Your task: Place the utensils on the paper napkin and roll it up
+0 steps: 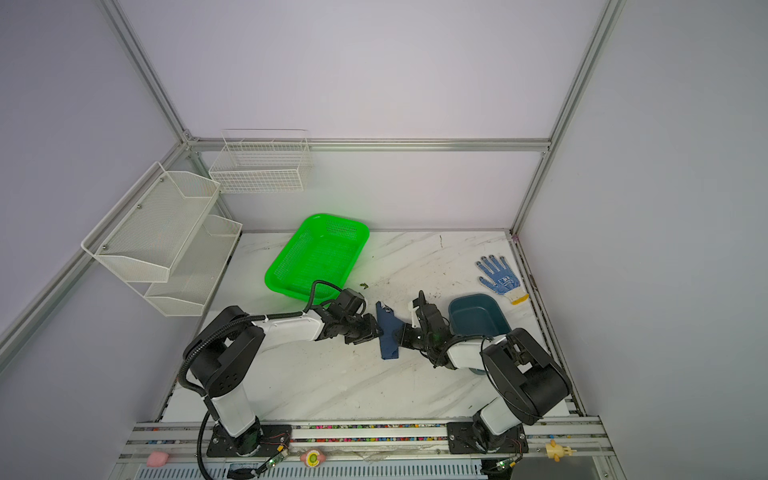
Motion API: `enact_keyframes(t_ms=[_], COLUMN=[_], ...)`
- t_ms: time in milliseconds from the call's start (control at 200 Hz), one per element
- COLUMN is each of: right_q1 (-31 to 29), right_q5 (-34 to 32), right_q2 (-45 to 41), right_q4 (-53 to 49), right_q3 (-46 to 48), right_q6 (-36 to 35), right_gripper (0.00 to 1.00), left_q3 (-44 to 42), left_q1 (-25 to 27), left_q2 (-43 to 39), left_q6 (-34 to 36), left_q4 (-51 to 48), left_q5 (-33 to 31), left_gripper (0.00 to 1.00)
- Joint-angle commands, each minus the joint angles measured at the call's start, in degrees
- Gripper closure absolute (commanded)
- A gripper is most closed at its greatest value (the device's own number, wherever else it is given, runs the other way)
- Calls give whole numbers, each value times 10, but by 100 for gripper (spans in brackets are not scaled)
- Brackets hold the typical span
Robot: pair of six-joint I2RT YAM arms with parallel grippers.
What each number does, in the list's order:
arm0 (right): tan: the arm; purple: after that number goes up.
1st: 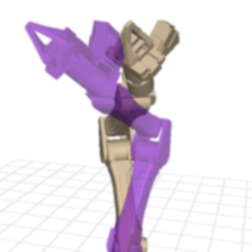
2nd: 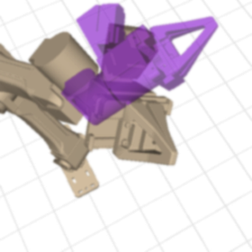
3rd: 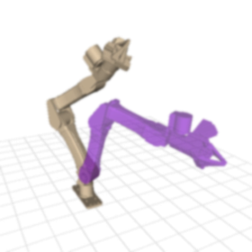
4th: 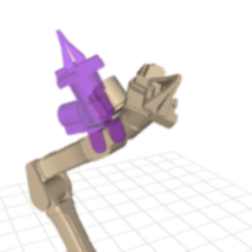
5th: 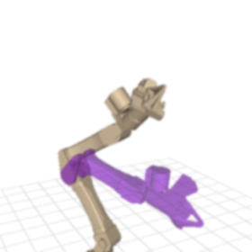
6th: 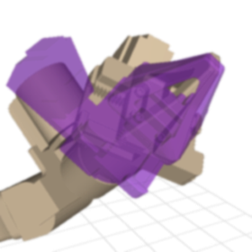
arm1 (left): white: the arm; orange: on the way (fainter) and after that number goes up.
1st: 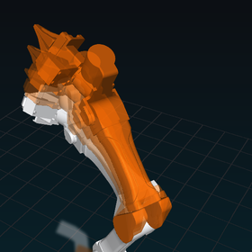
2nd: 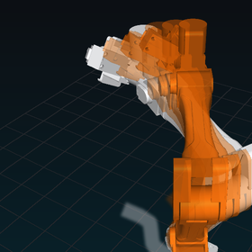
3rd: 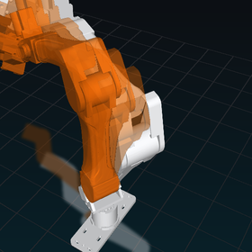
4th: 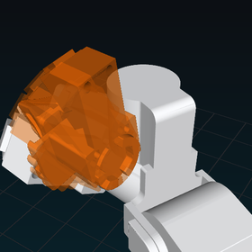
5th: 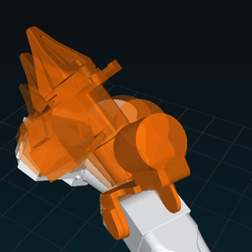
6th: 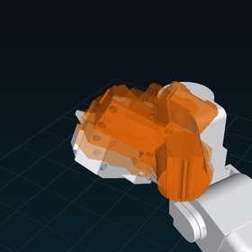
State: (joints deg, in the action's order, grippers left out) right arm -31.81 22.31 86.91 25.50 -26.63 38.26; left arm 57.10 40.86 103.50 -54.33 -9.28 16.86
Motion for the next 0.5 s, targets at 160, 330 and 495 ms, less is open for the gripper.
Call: enact_keyframes(t_ms=[160, 330, 495], right_q1=[3, 3, 3], right_q5=[-31, -39, -45], right_q2=[-22, -18, -21], right_q4=[-66, -74, -82], right_q3=[-6, -5, -5], right_q6=[-1, -3, -2], right_gripper=[92, 91, 89], left_q3=[65, 68, 77], left_q1=[20, 22, 25], left_q2=[38, 46, 55], left_q6=[31, 34, 42], left_q4=[-56, -62, -82], left_q5=[-23, -29, -41], left_gripper=[60, 60, 62])
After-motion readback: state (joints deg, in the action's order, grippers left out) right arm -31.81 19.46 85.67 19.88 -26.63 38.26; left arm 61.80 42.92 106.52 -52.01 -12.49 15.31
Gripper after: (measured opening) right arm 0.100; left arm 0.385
